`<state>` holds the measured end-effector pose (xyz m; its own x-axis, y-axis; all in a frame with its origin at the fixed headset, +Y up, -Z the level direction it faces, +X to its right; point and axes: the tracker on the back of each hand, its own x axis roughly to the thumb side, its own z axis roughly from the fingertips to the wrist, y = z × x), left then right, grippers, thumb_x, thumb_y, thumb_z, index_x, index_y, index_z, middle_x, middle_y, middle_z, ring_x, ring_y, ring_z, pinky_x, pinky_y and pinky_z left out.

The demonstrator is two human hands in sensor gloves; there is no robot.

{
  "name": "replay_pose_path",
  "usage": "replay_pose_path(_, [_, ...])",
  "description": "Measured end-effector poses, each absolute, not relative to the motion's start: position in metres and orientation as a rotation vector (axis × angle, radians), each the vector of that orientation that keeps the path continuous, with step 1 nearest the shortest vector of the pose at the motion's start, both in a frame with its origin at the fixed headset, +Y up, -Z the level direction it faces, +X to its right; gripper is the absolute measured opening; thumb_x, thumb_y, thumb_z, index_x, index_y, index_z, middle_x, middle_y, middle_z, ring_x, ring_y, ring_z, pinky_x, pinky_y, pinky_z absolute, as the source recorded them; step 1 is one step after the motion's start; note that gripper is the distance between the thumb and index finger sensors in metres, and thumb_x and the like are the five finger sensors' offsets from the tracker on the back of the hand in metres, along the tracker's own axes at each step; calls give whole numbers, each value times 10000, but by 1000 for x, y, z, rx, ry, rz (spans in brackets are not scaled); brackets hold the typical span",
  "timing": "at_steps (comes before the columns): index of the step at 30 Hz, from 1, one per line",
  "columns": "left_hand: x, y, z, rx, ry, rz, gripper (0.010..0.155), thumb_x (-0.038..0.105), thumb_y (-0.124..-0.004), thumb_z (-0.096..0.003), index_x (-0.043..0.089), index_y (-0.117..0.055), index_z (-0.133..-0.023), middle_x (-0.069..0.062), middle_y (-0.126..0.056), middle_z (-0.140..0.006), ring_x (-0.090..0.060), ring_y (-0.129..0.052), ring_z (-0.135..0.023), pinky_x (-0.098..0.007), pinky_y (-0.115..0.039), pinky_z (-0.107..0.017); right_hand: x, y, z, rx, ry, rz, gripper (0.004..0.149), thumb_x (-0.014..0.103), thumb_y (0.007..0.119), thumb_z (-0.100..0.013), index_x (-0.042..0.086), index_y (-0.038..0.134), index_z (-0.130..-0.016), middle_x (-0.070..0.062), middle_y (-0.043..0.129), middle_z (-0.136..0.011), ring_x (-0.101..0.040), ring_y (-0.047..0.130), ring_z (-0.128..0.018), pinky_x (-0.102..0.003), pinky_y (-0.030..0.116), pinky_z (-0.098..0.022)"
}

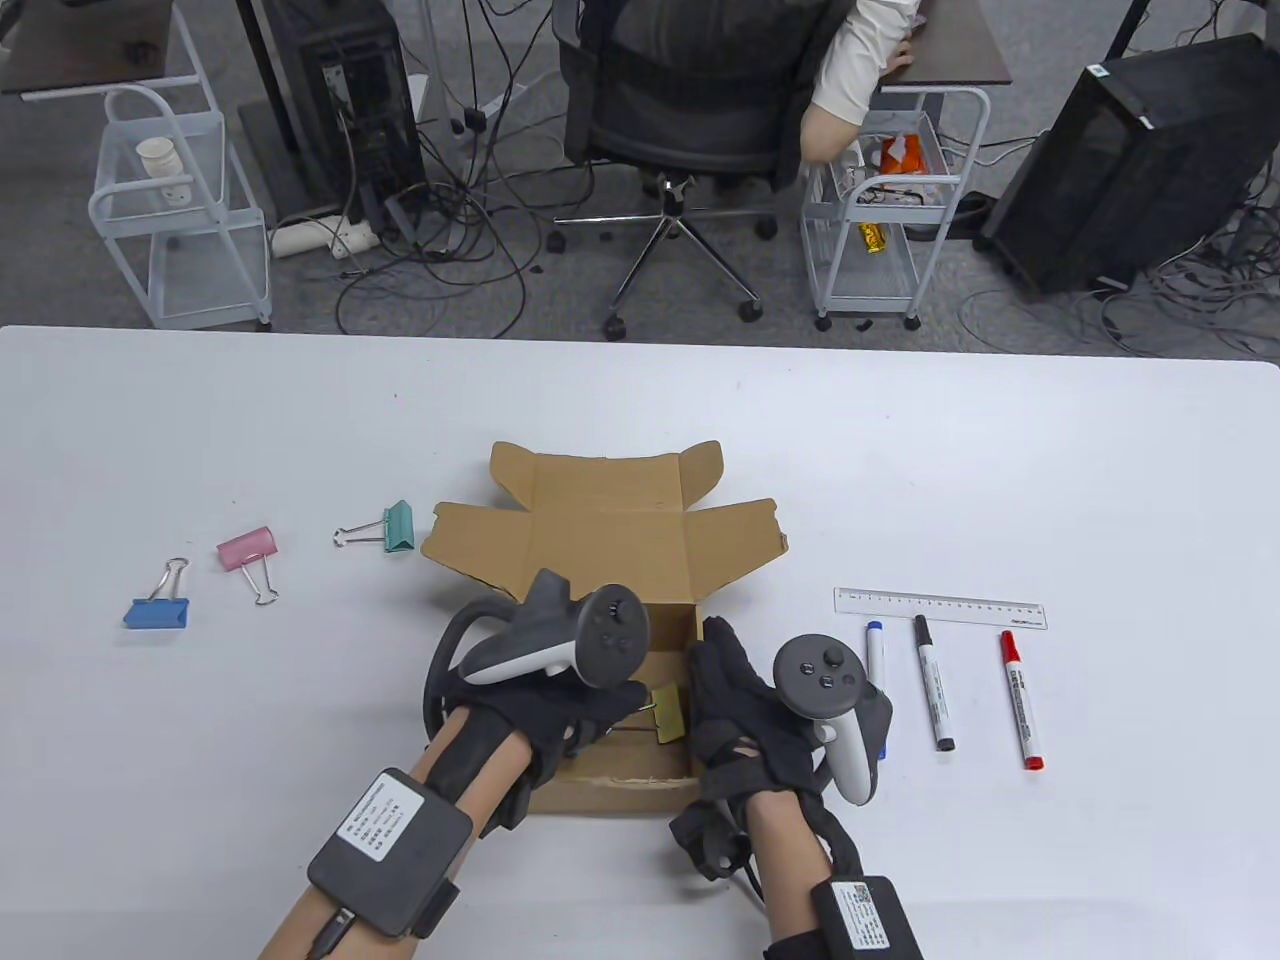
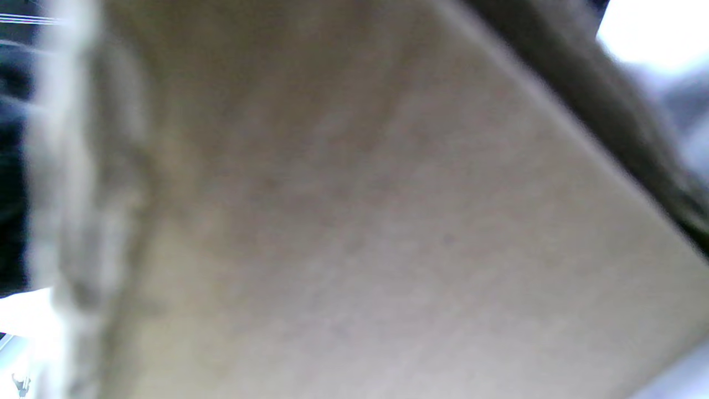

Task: Open four flaps of mailer box and unpack office supplies

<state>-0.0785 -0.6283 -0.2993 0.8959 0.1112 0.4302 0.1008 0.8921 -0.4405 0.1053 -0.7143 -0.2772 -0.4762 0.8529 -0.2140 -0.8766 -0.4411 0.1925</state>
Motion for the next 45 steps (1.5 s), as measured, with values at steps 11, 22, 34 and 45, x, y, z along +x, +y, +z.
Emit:
replay_pose_path(11, [-37, -680, -322, -831, -445, 71, 811, 505, -738, -592, 129, -325, -1181, -164, -380, -1265, -409, -578, -1164, -542, -595, -817, 106, -715, -277, -98, 335, 2037, 646, 421, 404, -650, 54, 351, -1179, -336, 518, -1197, -598, 667, -984, -716, 587, -704])
replay_pose_path(22, [-27, -706, -320, -883, -418, -88, 936, 548, -759, -568, 137, -180, -1178, -147, -238, -1271, -382, -477, -1173, -548, -517, -845, 105, -715, -277, -97, 334, 2044, 645, 418, 396, -650, 51, 346, -1179, -340, 517, -1196, -600, 665, -984, -715, 587, -706])
replay_pose_path(34, [-23, -705, -314, -825, -404, -171, 925, 508, -890, -528, 163, -330, -1179, -107, -303, -1258, -360, -571, -1135, -549, -565, -844, 105, -715, -276, -108, 334, 2034, 647, 424, 399, -647, 59, 351, -1178, -335, 523, -1195, -599, 668, -980, -712, 591, -704])
replay_pose_path(45, [-26, -696, -310, -741, -429, -157, 901, 506, -827, -522, 30, -368, -1134, -220, -459, -1195, -374, -720, -1081, -551, -674, -803, 105, -715, -278, -99, 336, 2048, 647, 422, 411, -652, 49, 353, -1177, -338, 522, -1195, -601, 672, -978, -715, 589, -703])
